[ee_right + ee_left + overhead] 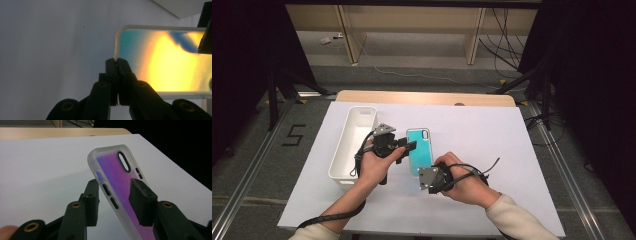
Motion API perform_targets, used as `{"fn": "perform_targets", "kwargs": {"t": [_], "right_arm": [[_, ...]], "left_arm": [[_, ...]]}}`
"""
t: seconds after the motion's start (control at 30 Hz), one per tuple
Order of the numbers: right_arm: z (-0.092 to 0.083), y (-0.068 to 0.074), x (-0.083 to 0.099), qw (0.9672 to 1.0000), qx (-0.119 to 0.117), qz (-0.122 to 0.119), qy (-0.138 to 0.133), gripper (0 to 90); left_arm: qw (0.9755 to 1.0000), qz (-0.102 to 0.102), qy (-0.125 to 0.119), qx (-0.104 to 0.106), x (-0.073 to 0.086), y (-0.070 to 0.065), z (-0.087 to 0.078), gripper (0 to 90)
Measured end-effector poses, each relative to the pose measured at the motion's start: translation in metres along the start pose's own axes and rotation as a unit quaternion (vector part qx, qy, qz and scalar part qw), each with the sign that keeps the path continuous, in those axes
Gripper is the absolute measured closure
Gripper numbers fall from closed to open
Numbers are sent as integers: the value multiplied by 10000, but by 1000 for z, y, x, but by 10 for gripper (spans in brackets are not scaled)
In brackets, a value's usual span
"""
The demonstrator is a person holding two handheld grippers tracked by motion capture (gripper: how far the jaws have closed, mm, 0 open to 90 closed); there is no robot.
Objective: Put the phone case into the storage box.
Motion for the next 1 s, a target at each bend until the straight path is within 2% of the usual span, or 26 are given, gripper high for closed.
{"fn": "perform_targets", "kwargs": {"t": [0.03, 0.23, 0.27, 0.3, 0.47, 0.5, 0.53, 0.57, 0.67, 0.7, 0.73, 0.77, 0.8, 0.83, 0.87, 0.9, 0.93, 0.97, 1.0], "right_arm": [[0, 0, 0, 10000, -8, 6, -19, 894], [0, 0, 0, 10000, -8, 5, -29, 893], [1, -1, -1, 10000, -20, -53, -58, 893], [1, 0, 0, 10000, -14, -24, -40, 893], [3, 1, 0, 10000, -14, 37, -49, 892], [6, -2, -1, 9998, 34, -126, -165, 892], [7, -2, -2, 9997, -22, -154, -211, 891], [6, -3, -1, 9998, 50, -77, -174, 891], [7, -4, -2, 9997, 50, -56, -249, 880], [6, -5, -2, 9996, 58, -1, -261, 863], [6, -5, -2, 9996, 58, -1, -261, 863], [6, -7, -2, 9992, 148, 159, -329, 798], [4, -8, -1, 9989, 235, 194, -342, 771], [2, -8, -1, 9983, 262, 393, -353, 744], [1, -11, -2, 9979, 258, 315, -510, 712], [1, -11, -2, 9979, 258, 315, -510, 712], [-3, -11, -1, 9966, 220, 430, -666, 650], [-3, -11, -1, 9966, 220, 430, -666, 650], [-7, -15, 3, 9937, 321, 737, -781, 607]], "left_arm": [[10000, -23, -35, 17, -1, 0, -1, 663], [9994, -281, -161, 121, -5, -1, -4, 719], [9994, -291, -160, 106, -5, -2, -5, 728], [9990, -323, -226, 216, -7, -4, -5, 736], [9986, -338, -298, 288, -10, -11, -8, 776], [9983, -356, -324, 325, -11, -13, -8, 785], [9979, -395, -356, 374, -12, -14, -9, 793], [9969, -473, -426, 455, -14, -17, -10, 800], [9965, -493, -465, 480, -16, -19, -12, 814], [9962, -514, -506, 496, -17, -20, -13, 817], [9967, -427, -515, 462, -17, -20, -13, 817], [9970, -351, -529, 433, -18, -20, -14, 818], [9967, -381, -557, 451, -19, -20, -15, 818], [9967, -381, -557, 451, -19, -20, -15, 818], [9968, -339, -581, 431, -19, -19, -15, 818], [9969, -324, -600, 404, -20, -19, -15, 818], [9968, -292, -633, 382, -21, -18, -16, 818], [9968, -286, -645, 379, -23, -17, -17, 818], [9966, -274, -694, 343, -25, -15, -19, 818]]}}
Point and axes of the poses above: each handheld gripper's, and its own axes: z roughly forward along the jaws, x roughly out of its underside, y roughly to its left, the point moved 8 cm from there along z, roughly forward along the jaws, and after that the axes turned 9 degrees about -y, right-handed, at the moved point
